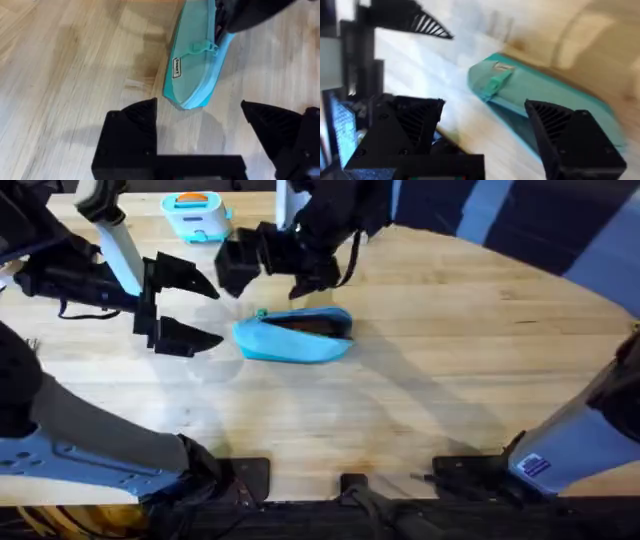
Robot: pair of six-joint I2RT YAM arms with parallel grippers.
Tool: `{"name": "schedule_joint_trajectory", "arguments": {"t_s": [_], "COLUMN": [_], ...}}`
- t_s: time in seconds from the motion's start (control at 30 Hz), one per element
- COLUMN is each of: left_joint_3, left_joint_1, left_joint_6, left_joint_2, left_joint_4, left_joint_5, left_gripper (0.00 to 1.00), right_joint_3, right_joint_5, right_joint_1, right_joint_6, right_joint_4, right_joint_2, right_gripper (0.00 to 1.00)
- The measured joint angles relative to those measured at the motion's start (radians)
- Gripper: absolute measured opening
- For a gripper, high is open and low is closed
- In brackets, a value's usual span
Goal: Unzip the bag, pick up the pens from the table one at a time and place them inside, then zip the bag closed.
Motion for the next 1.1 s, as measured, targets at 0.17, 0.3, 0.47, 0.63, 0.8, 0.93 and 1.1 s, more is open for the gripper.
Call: {"name": "schedule_joint_trajectory", "arguments": {"t_s": [0.17,0.3,0.47,0.63,0.8,0.93,1.1], "left_joint_3": [0.000,0.000,0.000,0.000,0.000,0.000,0.000], "left_joint_1": [0.000,0.000,0.000,0.000,0.000,0.000,0.000], "left_joint_6": [0.000,0.000,0.000,0.000,0.000,0.000,0.000], "left_joint_2": [0.000,0.000,0.000,0.000,0.000,0.000,0.000], "left_joint_4": [0.000,0.000,0.003,0.004,0.004,0.007,0.007], "left_joint_5": [-0.013,-0.017,-0.017,-0.017,-0.018,-0.018,-0.019], "left_gripper": [0.995,0.995,0.995,0.995,0.995,0.995,0.995], "right_joint_3": [0.002,0.002,0.002,0.002,0.002,0.002,0.002], "right_joint_5": [-0.061,-0.062,-0.049,-0.041,-0.035,-0.034,-0.034], "right_joint_1": [0.020,0.020,0.022,0.023,0.023,0.023,0.019], "right_joint_6": [0.047,0.083,0.088,0.091,0.095,0.095,0.095], "right_joint_4": [0.001,0.002,0.023,0.032,0.055,0.066,0.070], "right_joint_2": [0.052,0.111,0.147,0.164,0.166,0.167,0.167], "right_gripper": [0.998,0.998,0.998,0.922,0.815,0.750,0.666]}}
